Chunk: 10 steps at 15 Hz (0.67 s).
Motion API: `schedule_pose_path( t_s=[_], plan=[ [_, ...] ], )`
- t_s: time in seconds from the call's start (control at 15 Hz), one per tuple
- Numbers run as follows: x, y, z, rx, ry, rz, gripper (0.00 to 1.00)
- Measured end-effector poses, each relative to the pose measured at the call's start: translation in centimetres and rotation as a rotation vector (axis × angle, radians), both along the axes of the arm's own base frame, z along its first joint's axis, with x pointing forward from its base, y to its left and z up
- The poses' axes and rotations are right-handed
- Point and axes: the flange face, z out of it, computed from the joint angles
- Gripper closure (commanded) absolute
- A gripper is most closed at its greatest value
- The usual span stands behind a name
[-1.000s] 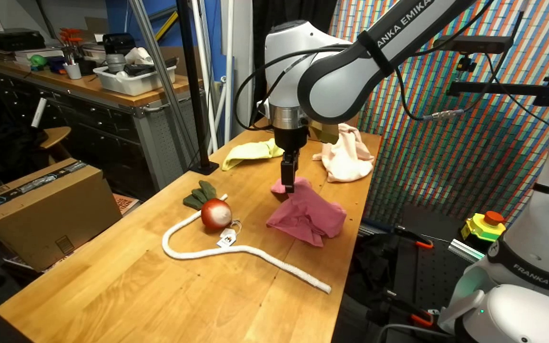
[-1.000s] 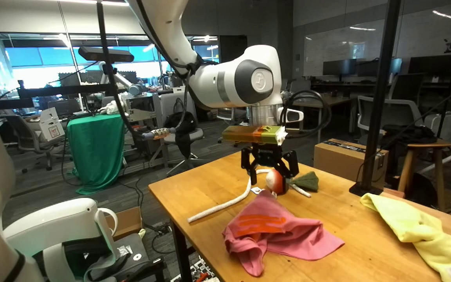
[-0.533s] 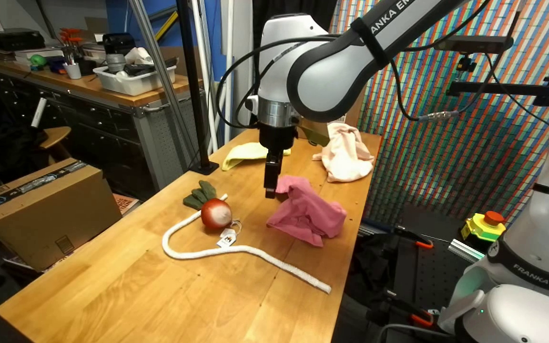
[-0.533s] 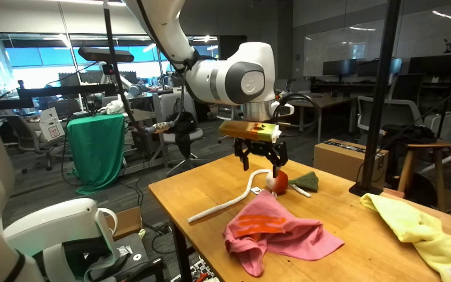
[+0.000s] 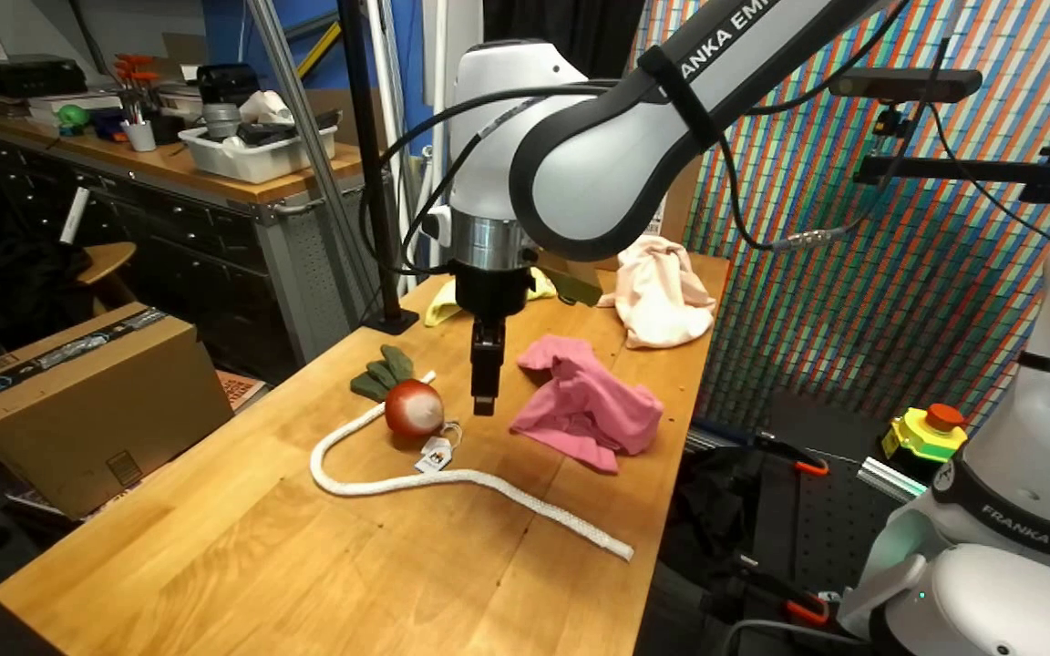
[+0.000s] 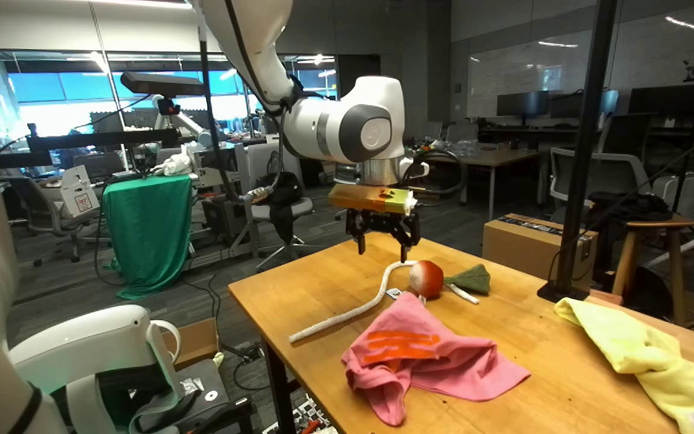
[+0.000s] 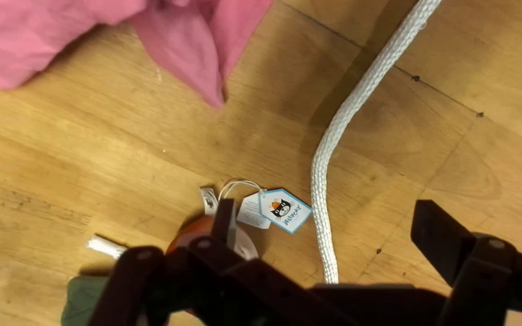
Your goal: Separate the clothes and the plush toy
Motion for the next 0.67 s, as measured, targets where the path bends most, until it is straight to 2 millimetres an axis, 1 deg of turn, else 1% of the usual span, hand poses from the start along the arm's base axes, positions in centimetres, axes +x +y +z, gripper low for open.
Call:
schedule_pose_path(
  t_s=[0.2, 0.67],
  plan=[
    [1.0, 1.5, -1.2, -0.010, -0.008, 0.039, 0.00],
    [3.5, 3.8, -4.1, -0.035, -0.100, 0.075, 0.00]
  ],
)
